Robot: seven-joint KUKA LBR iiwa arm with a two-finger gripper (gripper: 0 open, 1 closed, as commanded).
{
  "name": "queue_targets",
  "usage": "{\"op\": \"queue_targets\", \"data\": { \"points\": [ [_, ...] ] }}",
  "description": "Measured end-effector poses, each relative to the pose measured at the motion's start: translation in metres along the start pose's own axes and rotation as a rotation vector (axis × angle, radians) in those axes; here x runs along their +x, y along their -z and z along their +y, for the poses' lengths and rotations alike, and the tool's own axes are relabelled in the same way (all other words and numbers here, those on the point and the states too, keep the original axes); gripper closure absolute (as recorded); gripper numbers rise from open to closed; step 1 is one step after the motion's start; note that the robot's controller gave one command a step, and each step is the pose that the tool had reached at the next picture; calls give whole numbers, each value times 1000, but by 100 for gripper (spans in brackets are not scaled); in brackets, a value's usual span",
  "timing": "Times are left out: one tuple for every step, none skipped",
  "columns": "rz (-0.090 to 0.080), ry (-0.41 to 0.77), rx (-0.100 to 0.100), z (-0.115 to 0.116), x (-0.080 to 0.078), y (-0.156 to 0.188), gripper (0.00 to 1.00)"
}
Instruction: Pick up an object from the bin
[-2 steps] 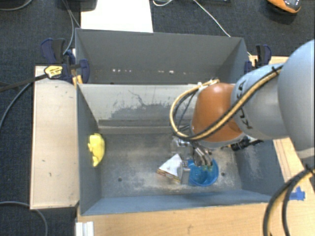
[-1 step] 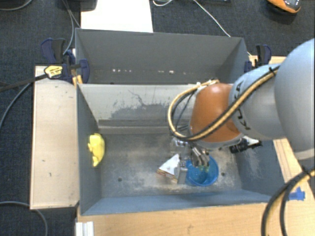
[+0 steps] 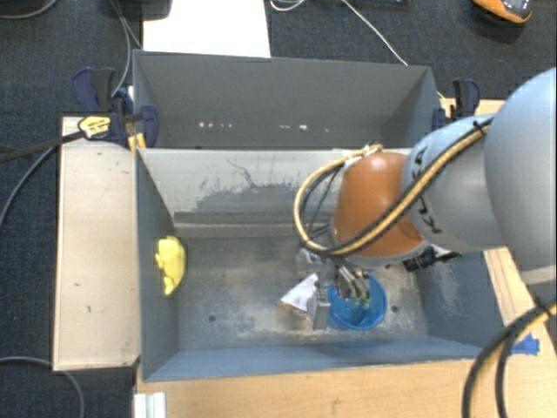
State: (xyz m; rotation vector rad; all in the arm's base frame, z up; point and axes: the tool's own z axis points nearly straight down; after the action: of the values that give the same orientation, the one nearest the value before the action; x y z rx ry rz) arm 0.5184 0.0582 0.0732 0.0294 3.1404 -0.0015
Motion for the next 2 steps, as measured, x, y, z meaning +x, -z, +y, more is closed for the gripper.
{"op": "queue_targets", "data": {
  "points": [
    [0, -27, 0, 7, -3, 0, 0],
    [6, -112, -5, 12, 8, 2, 100]
  ]
}}
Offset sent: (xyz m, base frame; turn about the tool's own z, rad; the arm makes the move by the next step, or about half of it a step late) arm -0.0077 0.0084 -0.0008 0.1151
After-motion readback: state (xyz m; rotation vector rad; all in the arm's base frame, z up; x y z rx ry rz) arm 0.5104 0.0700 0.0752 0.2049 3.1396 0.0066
